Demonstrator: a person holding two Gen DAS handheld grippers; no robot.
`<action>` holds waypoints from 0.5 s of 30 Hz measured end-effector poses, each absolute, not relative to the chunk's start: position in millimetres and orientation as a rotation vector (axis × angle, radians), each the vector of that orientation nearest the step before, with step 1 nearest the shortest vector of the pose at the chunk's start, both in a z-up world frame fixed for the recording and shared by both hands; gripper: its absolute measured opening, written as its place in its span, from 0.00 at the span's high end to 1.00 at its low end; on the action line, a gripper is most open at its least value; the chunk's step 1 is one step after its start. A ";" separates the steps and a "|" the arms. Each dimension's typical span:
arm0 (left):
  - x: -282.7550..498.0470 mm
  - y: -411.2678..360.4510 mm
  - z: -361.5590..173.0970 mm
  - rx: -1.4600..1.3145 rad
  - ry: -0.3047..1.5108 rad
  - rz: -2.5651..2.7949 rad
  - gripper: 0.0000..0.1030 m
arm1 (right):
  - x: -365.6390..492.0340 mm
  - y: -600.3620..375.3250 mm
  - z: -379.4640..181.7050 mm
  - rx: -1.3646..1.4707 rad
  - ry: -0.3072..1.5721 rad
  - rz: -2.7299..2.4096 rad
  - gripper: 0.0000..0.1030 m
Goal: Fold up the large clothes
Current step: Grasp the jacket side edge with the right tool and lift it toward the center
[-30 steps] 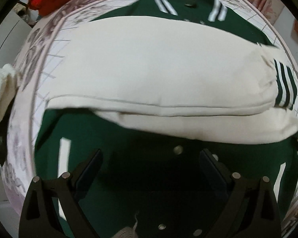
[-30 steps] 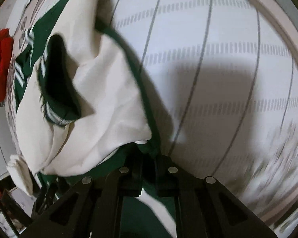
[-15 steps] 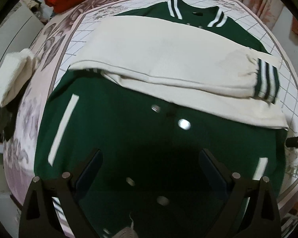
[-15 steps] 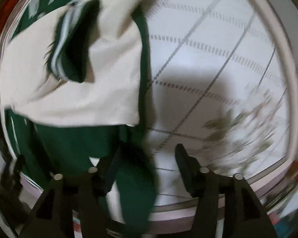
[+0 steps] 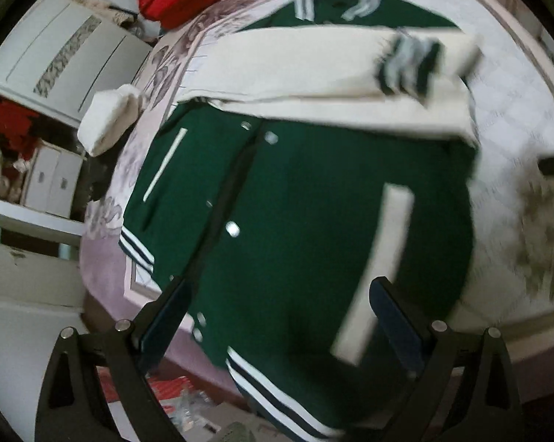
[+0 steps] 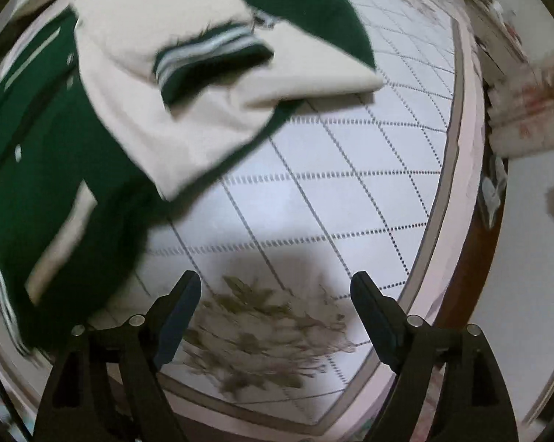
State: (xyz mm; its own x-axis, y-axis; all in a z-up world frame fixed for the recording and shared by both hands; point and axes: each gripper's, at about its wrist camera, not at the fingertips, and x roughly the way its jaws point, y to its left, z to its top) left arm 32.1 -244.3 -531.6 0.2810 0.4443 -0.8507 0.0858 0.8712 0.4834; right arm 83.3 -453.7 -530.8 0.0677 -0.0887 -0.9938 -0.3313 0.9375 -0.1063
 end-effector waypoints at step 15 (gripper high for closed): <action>-5.4 -300.7 -643.9 0.804 1.331 0.322 0.03 | 64.7 -475.9 -541.7 -0.286 1.548 0.206 0.18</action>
